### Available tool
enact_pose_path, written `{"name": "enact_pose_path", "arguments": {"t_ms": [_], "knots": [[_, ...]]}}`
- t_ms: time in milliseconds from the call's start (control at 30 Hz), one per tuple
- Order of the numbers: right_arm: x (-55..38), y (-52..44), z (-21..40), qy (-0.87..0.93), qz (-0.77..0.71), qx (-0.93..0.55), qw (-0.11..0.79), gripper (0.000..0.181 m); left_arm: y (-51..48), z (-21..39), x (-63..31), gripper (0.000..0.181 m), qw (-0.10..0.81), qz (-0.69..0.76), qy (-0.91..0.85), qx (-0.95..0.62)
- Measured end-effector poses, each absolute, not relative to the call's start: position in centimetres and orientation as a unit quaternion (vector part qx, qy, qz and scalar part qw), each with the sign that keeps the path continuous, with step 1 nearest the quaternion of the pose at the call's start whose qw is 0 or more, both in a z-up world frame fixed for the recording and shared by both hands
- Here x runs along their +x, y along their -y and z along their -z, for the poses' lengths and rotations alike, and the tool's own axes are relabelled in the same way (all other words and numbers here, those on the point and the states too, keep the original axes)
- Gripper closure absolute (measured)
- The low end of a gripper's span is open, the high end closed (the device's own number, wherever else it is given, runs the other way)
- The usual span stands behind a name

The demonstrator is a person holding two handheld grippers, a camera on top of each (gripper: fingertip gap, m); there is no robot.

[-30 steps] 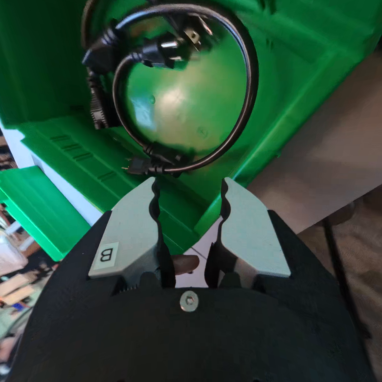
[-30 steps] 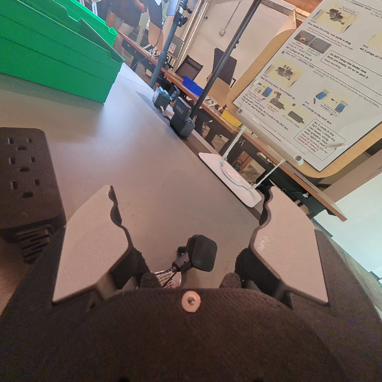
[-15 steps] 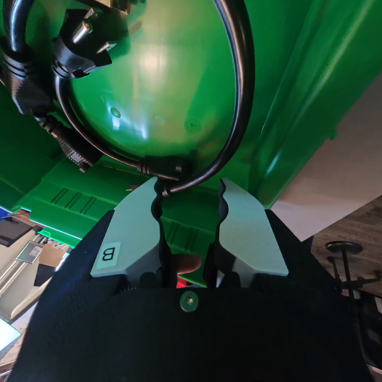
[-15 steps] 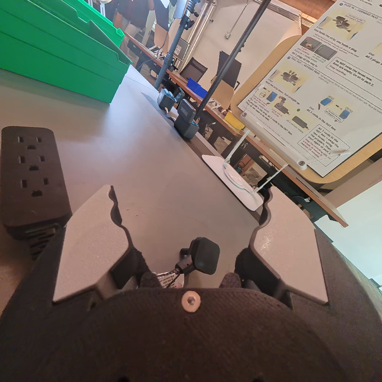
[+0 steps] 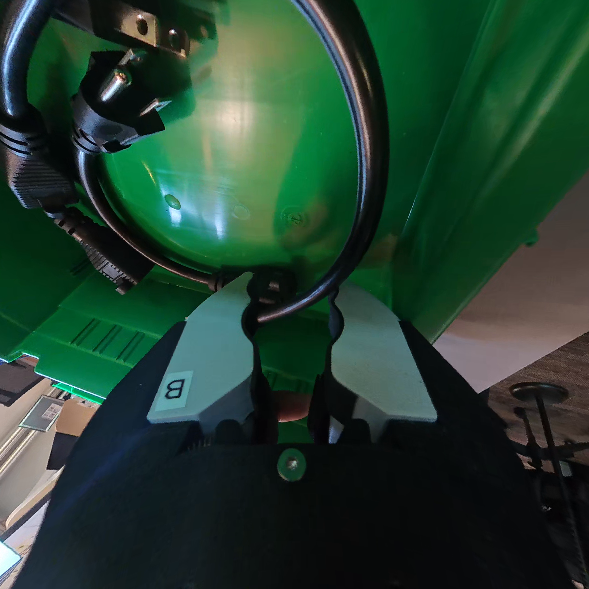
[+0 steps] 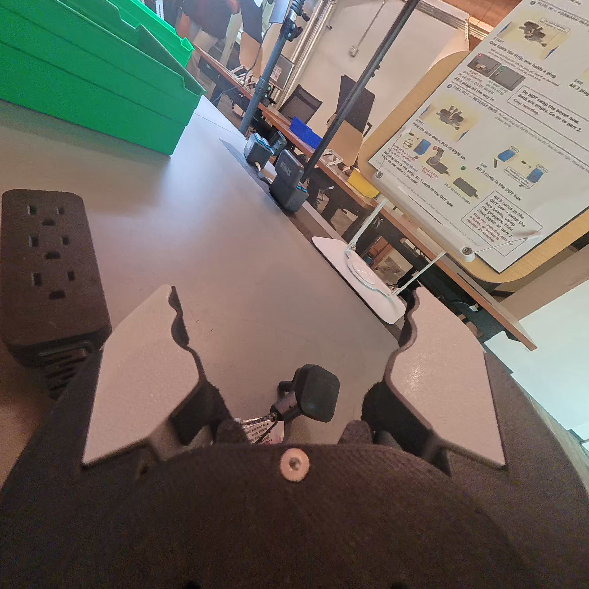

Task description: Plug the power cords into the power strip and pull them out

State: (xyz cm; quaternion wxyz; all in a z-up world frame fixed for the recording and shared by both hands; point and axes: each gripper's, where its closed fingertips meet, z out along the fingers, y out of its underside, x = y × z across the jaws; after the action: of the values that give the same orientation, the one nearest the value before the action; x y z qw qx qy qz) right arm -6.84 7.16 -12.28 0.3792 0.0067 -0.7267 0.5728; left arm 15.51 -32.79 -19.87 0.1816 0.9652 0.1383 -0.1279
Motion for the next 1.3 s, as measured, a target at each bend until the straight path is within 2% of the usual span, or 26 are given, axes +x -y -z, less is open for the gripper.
{"name": "enact_pose_path", "arguments": {"t_ms": [267, 333, 567, 733, 933, 1067, 1200, 1300], "knots": [[-6.8, -7.1, 12.5, 0.731, -0.568, 0.01, 0.379, 0.051, 32.7, 20.2, 15.9, 0.152, 0.174, 0.106, -0.131, 0.97], [-6.9, -7.1, 12.6, 0.731, -0.567, 0.01, 0.379, 0.051, 32.6, 20.2, 16.2, 0.161, 0.168, 0.093, -0.126, 0.973], [-6.8, -7.0, 12.7, 0.735, -0.564, 0.013, 0.377, 0.052, 31.9, 19.4, 16.6, 0.164, 0.123, 0.089, -0.142, 0.978], [-6.8, -6.9, 12.9, 0.737, -0.561, 0.015, 0.376, 0.053, 30.0, 16.8, 15.9, 0.168, 0.022, 0.14, -0.173, 0.975], [-6.9, -6.9, 13.1, 0.741, -0.558, 0.013, 0.373, 0.054, 28.1, 10.6, 13.4, 0.174, -0.099, 0.29, -0.199, 0.931], [-6.9, -6.9, 13.3, 0.744, -0.555, 0.014, 0.372, 0.055, 27.5, 6.4, 11.5, 0.177, -0.174, 0.377, -0.26, 0.872], [-7.0, -7.0, 13.4, 0.745, -0.554, 0.013, 0.371, 0.056, 27.9, 2.7, 9.6, 0.177, -0.204, 0.474, -0.303, 0.801], [-6.9, -6.9, 13.5, 0.748, -0.553, 0.015, 0.367, 0.057, 27.2, -0.1, 8.5, 0.177, -0.268, 0.518, -0.349, 0.734]]}}
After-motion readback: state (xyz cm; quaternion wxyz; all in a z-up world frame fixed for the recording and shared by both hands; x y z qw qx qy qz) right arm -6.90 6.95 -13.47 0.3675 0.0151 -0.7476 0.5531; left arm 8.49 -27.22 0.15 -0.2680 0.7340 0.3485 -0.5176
